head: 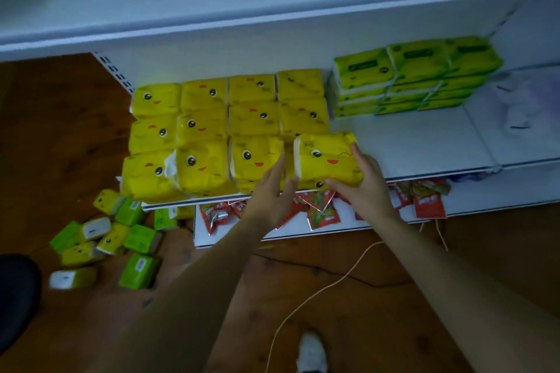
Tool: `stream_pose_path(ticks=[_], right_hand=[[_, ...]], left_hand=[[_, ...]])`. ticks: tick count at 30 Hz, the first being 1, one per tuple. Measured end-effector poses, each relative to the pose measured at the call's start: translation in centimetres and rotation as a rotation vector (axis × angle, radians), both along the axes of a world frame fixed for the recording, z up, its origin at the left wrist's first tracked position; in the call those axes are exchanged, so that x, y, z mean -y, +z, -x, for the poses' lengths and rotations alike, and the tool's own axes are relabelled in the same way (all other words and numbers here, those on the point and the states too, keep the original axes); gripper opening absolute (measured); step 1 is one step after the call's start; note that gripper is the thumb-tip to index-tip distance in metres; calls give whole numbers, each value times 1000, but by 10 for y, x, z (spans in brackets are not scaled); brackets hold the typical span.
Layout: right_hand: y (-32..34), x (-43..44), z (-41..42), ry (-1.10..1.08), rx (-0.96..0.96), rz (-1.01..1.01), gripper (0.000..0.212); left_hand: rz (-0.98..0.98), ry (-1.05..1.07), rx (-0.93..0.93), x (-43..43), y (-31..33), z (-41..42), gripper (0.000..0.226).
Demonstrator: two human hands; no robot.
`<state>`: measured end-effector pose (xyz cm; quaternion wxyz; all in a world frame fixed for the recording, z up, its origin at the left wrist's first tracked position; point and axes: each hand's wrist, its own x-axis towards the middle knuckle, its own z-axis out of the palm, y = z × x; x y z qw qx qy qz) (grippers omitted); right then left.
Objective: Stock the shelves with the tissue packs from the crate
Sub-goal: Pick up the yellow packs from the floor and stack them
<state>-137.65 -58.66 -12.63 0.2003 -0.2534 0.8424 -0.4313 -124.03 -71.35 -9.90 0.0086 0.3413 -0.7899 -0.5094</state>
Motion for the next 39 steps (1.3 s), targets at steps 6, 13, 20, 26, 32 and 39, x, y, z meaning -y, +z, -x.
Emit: stream_pose_path(ticks=[6,13,20,26,32,39], right_hand=[[-29,6,27,-16,43,-36,86],[-43,41,20,57,72,-6,86],[-56,57,14,15,144,-12,86],[-61,61,15,29,167,-36,86],[-62,61,15,30,105,-67,85],[-56,55,15,14,18,-141,93]], left_hand=[[409,-127,378,18,-25,2,57],[484,-157,512,32,-36,-1,58],[444,-157,531,40,-42,-3,59],[432,-173,506,46,-48,-7,59],[424,-165,477,44,-50,-8,59],[416,-123,390,42,-48,-14,57]])
